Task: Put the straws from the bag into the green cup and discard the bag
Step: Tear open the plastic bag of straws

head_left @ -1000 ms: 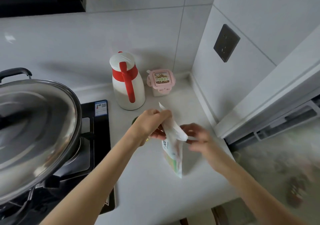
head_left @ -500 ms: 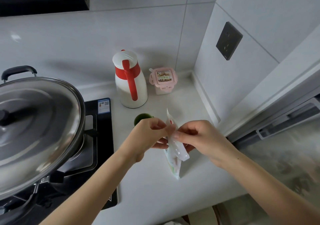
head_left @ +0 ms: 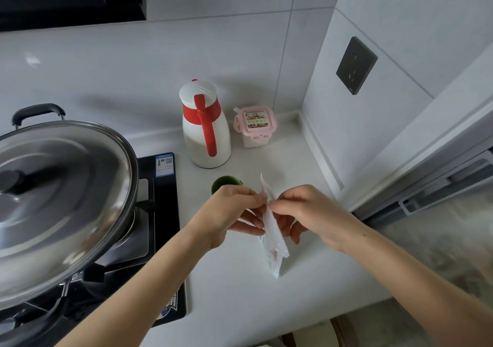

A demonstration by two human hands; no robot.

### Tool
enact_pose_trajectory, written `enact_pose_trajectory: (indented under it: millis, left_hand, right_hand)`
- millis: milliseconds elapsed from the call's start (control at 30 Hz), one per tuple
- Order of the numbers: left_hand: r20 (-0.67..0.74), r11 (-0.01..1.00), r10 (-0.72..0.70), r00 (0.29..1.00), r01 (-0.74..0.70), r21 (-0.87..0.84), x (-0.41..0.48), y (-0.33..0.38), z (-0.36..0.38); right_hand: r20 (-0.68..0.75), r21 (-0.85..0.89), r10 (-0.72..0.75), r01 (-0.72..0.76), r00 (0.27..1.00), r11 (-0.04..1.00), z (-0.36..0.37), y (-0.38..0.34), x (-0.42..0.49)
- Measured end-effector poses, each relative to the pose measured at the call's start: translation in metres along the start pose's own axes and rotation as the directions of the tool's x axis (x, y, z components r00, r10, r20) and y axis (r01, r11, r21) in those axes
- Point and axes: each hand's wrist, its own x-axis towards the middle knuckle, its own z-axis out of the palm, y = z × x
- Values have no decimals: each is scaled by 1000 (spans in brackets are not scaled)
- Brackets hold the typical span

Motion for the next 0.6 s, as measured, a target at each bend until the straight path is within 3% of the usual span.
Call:
enact_pose_trajectory:
  millis: [333, 600]
  left_hand:
    - [-25, 995, 67, 997, -65, 73, -2, 0, 9]
    - [-29, 987, 98, 995, -93, 132, -2, -2, 14]
  right_hand:
    - [-3, -231, -29, 27, 1000, 973, -2, -6, -2]
    - [95, -75, 34, -27, 995, 997, -8, -4, -2]
